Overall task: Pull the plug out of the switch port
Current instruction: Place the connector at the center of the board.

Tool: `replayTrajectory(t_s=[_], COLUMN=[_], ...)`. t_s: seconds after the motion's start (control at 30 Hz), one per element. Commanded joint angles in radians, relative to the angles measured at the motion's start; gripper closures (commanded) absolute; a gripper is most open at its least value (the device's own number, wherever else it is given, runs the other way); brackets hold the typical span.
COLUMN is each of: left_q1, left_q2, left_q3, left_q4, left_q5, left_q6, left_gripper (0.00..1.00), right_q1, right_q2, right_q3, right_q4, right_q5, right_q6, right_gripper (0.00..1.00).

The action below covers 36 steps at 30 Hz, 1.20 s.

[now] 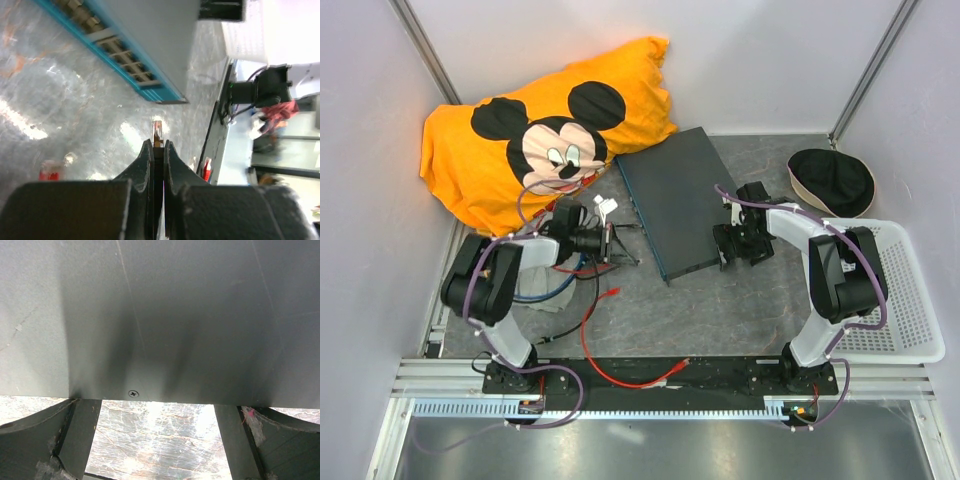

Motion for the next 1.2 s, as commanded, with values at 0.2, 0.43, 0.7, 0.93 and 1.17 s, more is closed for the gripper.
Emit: replayTrajectory(t_s=[0.2,0.43,0.7,0.93,1.17], left_q1=[0.084,0.241,0.368,0.373,0.246], left_q2=[-0.251,-0.185,-0.112,-0.153,-0.194], left_q3=[0.369,0.6,0.586,0.646,0.837], left_q4=[-0.835,-1.255,-1.429,-1.312,-1.241], left_q5=[0.0,-0.05,-0.421,-0.342,-0.286], left_q6=[0.616,0.976,1.225,1.106,0.893], left_gripper=[0.98,0.98,0.98,0.58,0.01], right_q1=[0.002,-0.003,-0.007,-0.007,-0.011], right_q2=[-0.157,-0.194,-0.217,-0.235,-0.266], right_q3=[0.05,0.063,0.074,0.074,0.122], right_q4=[0.245,0.254,0.247,0.248,0.274], right_q5=[-0.021,-0.064,-0.077,-0.081,-0.031], right_q6=[0.065,0.09,0.102,0.098,0.046], right_gripper=[0.02,0.02,0.02,0.02,0.02])
